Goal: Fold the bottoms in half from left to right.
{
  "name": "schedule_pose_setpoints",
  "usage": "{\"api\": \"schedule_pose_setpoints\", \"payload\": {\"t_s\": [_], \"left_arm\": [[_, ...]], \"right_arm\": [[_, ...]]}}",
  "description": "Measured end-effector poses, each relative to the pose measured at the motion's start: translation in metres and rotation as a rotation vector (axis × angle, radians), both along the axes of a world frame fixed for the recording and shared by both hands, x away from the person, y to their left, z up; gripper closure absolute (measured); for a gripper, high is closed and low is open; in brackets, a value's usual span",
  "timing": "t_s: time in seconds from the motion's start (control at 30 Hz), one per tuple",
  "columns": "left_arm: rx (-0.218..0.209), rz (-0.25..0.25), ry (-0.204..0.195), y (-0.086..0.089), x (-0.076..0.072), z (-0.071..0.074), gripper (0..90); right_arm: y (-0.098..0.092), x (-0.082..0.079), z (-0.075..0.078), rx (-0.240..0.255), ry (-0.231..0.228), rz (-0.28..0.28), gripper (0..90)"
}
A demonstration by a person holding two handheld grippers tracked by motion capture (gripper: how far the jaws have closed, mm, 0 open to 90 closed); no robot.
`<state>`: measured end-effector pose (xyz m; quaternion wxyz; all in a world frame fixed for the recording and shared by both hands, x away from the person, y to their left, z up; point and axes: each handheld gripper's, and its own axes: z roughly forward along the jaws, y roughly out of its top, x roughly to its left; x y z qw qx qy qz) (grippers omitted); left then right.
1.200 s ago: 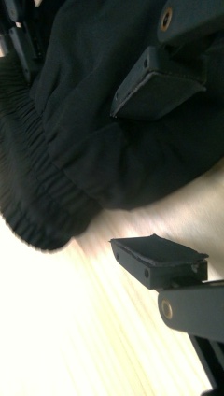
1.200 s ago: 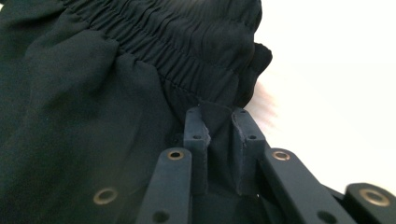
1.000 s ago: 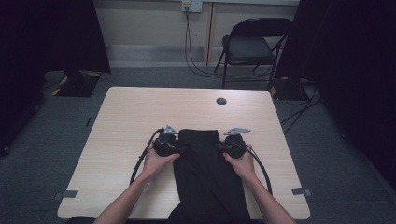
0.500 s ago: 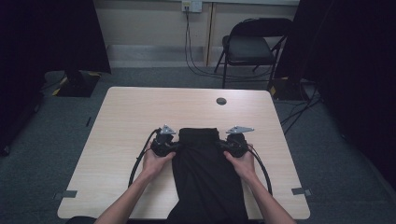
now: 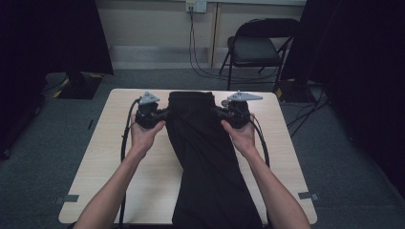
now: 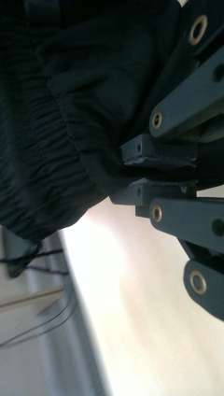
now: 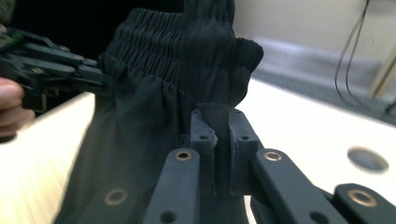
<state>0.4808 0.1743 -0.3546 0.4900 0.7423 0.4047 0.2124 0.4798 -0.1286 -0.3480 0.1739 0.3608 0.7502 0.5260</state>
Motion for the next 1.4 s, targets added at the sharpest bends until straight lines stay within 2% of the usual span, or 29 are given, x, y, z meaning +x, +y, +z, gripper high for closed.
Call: {"api": "schedule_pose_setpoints", "payload": {"t_s": [0.1,0.27,0.3,0.33,0.37,0.43,0.47,0.5,0.53,0.6,0.67,0.7,0.73,0.77,0.8,0.83,0.87,0.9,0.93,0.97,1.03,1.07,1.13,1.17,1.2,1.23,1.27,1.33,1.4], "left_arm": [[-0.005,0.03,-0.051,0.009,0.007,0.03,82.7],[-0.017,0.067,-0.128,0.022,0.016,0.078,82.9],[-0.029,0.079,-0.157,0.025,0.019,0.095,82.9],[-0.029,0.079,-0.157,0.025,0.019,0.095,82.9],[-0.03,0.086,-0.168,0.026,0.02,0.102,82.9],[-0.045,0.099,-0.195,0.027,0.023,0.121,82.9],[-0.045,0.111,-0.216,0.027,0.025,0.132,82.9],[-0.039,0.117,-0.232,0.026,0.026,0.143,82.9],[-0.032,0.123,-0.25,0.025,0.028,0.155,82.9],[-0.022,0.125,-0.297,0.021,0.027,0.177,82.9],[-0.03,0.111,-0.311,0.019,0.025,0.183,82.7],[-0.012,0.093,-0.309,0.017,0.024,0.181,82.6],[-0.001,0.08,-0.304,0.015,0.022,0.177,82.4],[0.013,0.06,-0.296,0.012,0.019,0.169,82.4],[0.025,0.04,-0.283,0.008,0.017,0.158,82.4],[0.033,0.018,-0.262,0.006,0.014,0.146,82.2],[0.037,0.002,-0.242,0.004,0.012,0.133,82.2],[0.032,-0.037,-0.201,0.0,0.004,0.106,82.1],[0.032,-0.037,-0.201,0.0,0.004,0.106,82.1],[0.041,-0.05,-0.182,-0.003,-0.001,0.094,82.1],[0.007,-0.093,-0.148,-0.005,-0.014,0.072,82.0],[0.014,-0.108,-0.132,-0.008,-0.021,0.065,82.0],[-0.008,-0.151,-0.126,-0.009,-0.037,0.056,81.8],[0.008,-0.163,-0.112,-0.01,-0.048,0.051,81.7],[0.006,-0.171,-0.103,-0.01,-0.055,0.049,81.5],[-0.009,-0.194,-0.095,-0.01,-0.064,0.045,81.5],[0.002,-0.2,-0.084,-0.01,-0.074,0.041,81.3],[-0.017,-0.224,-0.033,-0.009,-0.088,0.031,80.7],[-0.006,-0.222,-0.006,-0.009,-0.098,0.018,80.6]], "right_arm": [[0.011,0.008,0.033,0.026,-0.053,0.003,83.6],[0.024,0.019,0.078,0.047,-0.116,0.001,83.7],[0.027,0.022,0.088,0.048,-0.128,0.001,83.7],[0.027,0.022,0.088,0.048,-0.128,0.001,83.7],[0.03,0.027,0.104,0.058,-0.148,-0.007,83.7],[0.033,0.031,0.122,0.064,-0.167,-0.016,83.7],[0.036,0.036,0.141,0.074,-0.189,-0.027,83.7],[0.037,0.038,0.152,0.073,-0.202,-0.034,83.8],[0.037,0.038,0.152,0.073,-0.202,-0.034,83.8],[0.038,0.041,0.177,0.076,-0.235,-0.054,83.8],[0.034,0.04,0.192,0.09,-0.266,-0.06,83.7],[0.03,0.041,0.193,0.095,-0.271,-0.055,83.7],[0.024,0.04,0.186,0.067,-0.272,-0.062,83.7],[0.024,0.04,0.186,0.067,-0.272,-0.062,83.7],[0.019,0.04,0.177,0.056,-0.263,-0.059,83.7],[0.009,0.036,0.152,0.05,-0.231,-0.044,83.6],[0.009,0.036,0.152,0.05,-0.231,-0.044,83.6],[-0.003,0.029,0.119,0.059,-0.182,-0.018,83.7],[-0.003,0.029,0.119,0.059,-0.182,-0.018,83.7],[-0.007,0.026,0.108,0.062,-0.165,-0.011,83.6],[-0.017,0.016,0.084,0.058,-0.129,0.011,83.6],[-0.023,0.009,0.071,0.069,-0.108,0.023,83.5],[-0.032,-0.005,0.057,0.098,-0.083,0.046,83.5],[-0.035,-0.011,0.053,0.102,-0.079,0.052,83.5],[-0.041,-0.027,0.046,0.105,-0.064,0.087,83.4],[-0.041,-0.027,0.046,0.105,-0.064,0.087,83.4],[-0.044,-0.036,0.043,0.109,-0.059,0.093,83.4],[-0.047,-0.06,0.029,0.097,-0.021,0.115,83.3],[-0.047,-0.064,0.025,0.089,-0.01,0.121,83.2]]}}
